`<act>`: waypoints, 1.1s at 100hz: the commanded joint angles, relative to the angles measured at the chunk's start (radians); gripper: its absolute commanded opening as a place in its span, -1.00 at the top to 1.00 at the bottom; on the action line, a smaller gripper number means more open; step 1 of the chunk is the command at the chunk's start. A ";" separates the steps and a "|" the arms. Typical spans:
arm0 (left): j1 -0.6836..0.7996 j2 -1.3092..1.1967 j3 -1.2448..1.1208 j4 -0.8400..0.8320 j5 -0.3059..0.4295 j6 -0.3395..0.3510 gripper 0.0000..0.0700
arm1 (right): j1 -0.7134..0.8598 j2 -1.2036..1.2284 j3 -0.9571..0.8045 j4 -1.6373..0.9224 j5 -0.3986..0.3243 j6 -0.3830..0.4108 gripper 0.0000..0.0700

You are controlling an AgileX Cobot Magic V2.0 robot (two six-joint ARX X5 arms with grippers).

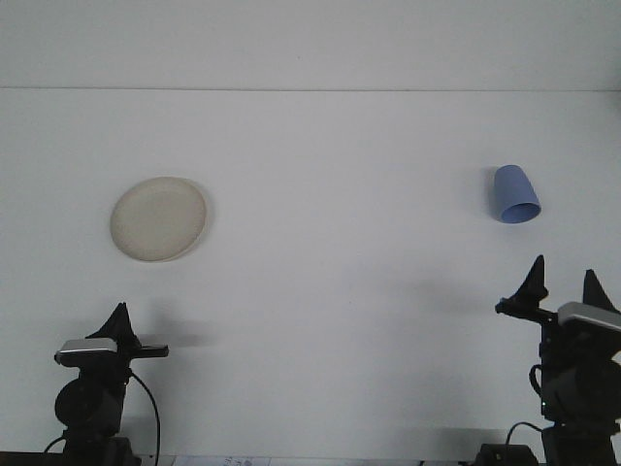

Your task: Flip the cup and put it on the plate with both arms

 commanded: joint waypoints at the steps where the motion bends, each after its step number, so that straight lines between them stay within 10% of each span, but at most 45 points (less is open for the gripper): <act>1: 0.000 -0.001 -0.019 0.010 0.001 0.008 0.97 | -0.004 0.083 0.012 0.025 0.027 -0.097 -0.64; 24: 0.000 -0.001 -0.019 0.010 0.001 0.008 0.97 | -0.103 0.398 0.014 0.148 -0.005 -0.167 -0.64; 68: 0.000 -0.001 -0.019 0.010 0.001 0.008 0.97 | -0.408 0.915 0.033 0.533 -0.419 -0.201 -0.63; 110: 0.000 -0.001 -0.019 0.010 0.001 0.008 0.97 | -0.430 1.247 0.231 0.608 -0.503 -0.269 -0.63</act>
